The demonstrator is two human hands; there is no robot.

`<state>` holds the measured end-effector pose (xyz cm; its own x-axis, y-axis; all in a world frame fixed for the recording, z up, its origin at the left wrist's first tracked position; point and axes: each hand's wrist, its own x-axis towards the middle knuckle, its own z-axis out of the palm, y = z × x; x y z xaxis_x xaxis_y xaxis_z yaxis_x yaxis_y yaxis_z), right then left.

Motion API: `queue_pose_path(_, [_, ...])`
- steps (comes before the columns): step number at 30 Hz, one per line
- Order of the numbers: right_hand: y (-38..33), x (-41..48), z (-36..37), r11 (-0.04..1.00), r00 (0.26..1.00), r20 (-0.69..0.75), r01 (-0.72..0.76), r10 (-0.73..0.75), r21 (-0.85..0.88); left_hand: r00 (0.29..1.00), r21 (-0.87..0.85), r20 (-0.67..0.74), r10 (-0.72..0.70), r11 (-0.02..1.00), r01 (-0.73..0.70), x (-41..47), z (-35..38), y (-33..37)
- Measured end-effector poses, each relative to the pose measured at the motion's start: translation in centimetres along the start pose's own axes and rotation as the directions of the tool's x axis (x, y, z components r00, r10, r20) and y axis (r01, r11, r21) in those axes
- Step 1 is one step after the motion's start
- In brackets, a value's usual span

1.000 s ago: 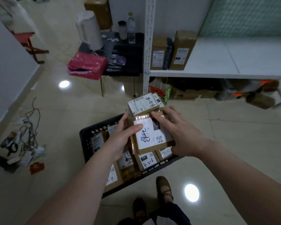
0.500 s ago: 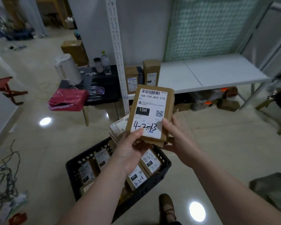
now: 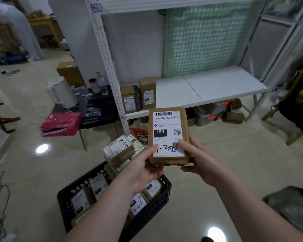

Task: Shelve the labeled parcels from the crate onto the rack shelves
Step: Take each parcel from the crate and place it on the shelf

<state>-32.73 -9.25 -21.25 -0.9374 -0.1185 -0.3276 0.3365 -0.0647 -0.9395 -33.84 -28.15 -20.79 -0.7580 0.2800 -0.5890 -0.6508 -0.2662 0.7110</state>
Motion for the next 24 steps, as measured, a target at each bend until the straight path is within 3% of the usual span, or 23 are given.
queue_pose_path(5, [-1.0, 0.4, -4.4, 0.981, 0.992, 0.043, 0.124, -0.119, -0.147, 0.999, -0.009, -0.021, 0.03, 1.0, -0.03, 2.1, 4.5, 1.0])
queue_pose_path(9, [-2.2, 0.8, -10.7, 0.975, 0.981, -0.073, 0.168, -0.18, -0.145, 1.0, 0.052, 0.012, -0.003, 0.999, 0.003, 4.4, 10.4, 1.1])
queue_pose_path(16, [-4.7, 1.2, -21.6, 0.963, 0.976, -0.1, 0.169, -0.193, -0.209, 0.997, 0.066, 0.068, -0.044, 0.997, 0.039, 9.0, 19.9, -0.1])
queue_pose_path(24, [-6.0, 4.5, -26.6, 0.962, 0.983, -0.032, 0.169, -0.179, -0.214, 1.0, 0.004, 0.009, 0.002, 1.0, -0.002, 12.2, 23.7, 0.5])
